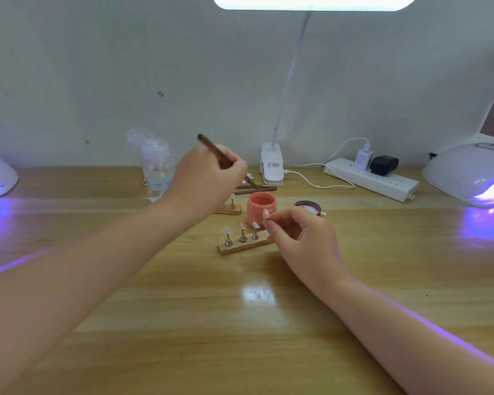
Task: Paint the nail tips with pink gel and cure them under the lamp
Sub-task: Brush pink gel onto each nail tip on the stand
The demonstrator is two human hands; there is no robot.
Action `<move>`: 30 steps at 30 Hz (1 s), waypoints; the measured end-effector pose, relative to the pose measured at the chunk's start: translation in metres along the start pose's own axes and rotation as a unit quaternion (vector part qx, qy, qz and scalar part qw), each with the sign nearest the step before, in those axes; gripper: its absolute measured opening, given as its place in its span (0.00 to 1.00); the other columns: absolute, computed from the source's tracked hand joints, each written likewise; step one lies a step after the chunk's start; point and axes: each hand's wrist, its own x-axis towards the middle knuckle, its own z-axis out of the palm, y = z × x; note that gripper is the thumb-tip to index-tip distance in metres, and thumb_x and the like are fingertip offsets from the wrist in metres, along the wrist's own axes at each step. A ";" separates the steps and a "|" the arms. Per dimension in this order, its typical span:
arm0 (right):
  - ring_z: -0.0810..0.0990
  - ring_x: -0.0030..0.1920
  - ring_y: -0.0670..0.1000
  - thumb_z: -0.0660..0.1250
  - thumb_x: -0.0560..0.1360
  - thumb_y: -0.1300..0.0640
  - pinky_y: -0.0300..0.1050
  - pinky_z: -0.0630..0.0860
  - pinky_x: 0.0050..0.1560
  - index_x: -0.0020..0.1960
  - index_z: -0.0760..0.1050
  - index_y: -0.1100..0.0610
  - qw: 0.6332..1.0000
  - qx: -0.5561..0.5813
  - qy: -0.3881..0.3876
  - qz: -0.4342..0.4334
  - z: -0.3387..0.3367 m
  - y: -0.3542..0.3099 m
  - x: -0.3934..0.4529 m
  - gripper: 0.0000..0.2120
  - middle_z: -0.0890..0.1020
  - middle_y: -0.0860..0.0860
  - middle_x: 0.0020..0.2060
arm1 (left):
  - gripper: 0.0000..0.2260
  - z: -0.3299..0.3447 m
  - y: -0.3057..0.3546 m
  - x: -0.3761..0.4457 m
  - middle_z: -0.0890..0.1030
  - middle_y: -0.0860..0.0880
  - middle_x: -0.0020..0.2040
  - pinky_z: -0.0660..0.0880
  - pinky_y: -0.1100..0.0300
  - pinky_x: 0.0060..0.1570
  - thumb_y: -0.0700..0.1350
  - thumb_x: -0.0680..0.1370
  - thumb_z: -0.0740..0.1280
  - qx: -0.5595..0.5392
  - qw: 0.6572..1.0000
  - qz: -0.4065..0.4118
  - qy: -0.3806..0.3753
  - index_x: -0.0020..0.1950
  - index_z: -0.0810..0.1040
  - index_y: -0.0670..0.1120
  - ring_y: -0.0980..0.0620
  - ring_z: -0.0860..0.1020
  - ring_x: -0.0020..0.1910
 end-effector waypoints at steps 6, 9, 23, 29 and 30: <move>0.82 0.37 0.47 0.72 0.73 0.62 0.41 0.78 0.42 0.42 0.81 0.55 1.000 0.006 0.000 0.002 0.001 0.000 0.000 0.03 0.81 0.38 0.33 | 0.08 0.018 0.010 0.041 0.79 0.36 0.41 0.66 0.56 0.35 0.41 0.75 0.62 0.108 0.985 -0.017 -0.137 0.40 0.76 0.39 0.49 0.71 0.35; 0.82 0.37 0.47 0.72 0.73 0.63 0.39 0.77 0.42 0.42 0.81 0.55 1.000 0.006 -0.003 0.003 0.001 0.000 0.000 0.04 0.81 0.39 0.33 | 0.11 0.029 0.011 0.043 0.74 0.48 0.33 0.63 0.64 0.27 0.42 0.76 0.63 0.148 0.972 -0.026 -0.183 0.33 0.69 0.45 0.51 0.67 0.29; 0.79 0.34 0.43 0.72 0.73 0.61 0.30 0.70 0.37 0.40 0.81 0.52 1.000 -0.013 -0.004 -0.009 0.001 0.000 -0.001 0.05 0.81 0.43 0.33 | 0.05 0.013 -0.033 0.038 0.77 0.53 0.22 0.64 0.65 0.24 0.39 0.73 0.66 -0.211 0.940 -0.268 -0.004 0.37 0.77 0.42 0.56 0.68 0.23; 0.80 0.36 0.45 0.72 0.73 0.61 0.33 0.72 0.38 0.41 0.81 0.51 1.000 -0.018 -0.004 -0.004 0.001 0.000 -0.001 0.05 0.81 0.44 0.33 | 0.06 0.003 -0.053 0.031 0.78 0.53 0.24 0.66 0.64 0.26 0.39 0.73 0.66 -0.229 0.924 -0.305 0.018 0.37 0.77 0.43 0.56 0.70 0.24; 0.80 0.36 0.45 0.72 0.73 0.61 0.33 0.73 0.38 0.41 0.81 0.52 1.000 -0.019 -0.005 -0.004 0.001 0.000 -0.001 0.05 0.81 0.44 0.33 | 0.05 0.001 -0.053 0.032 0.79 0.52 0.24 0.67 0.64 0.26 0.39 0.74 0.66 -0.247 0.920 -0.303 0.026 0.37 0.78 0.43 0.56 0.70 0.25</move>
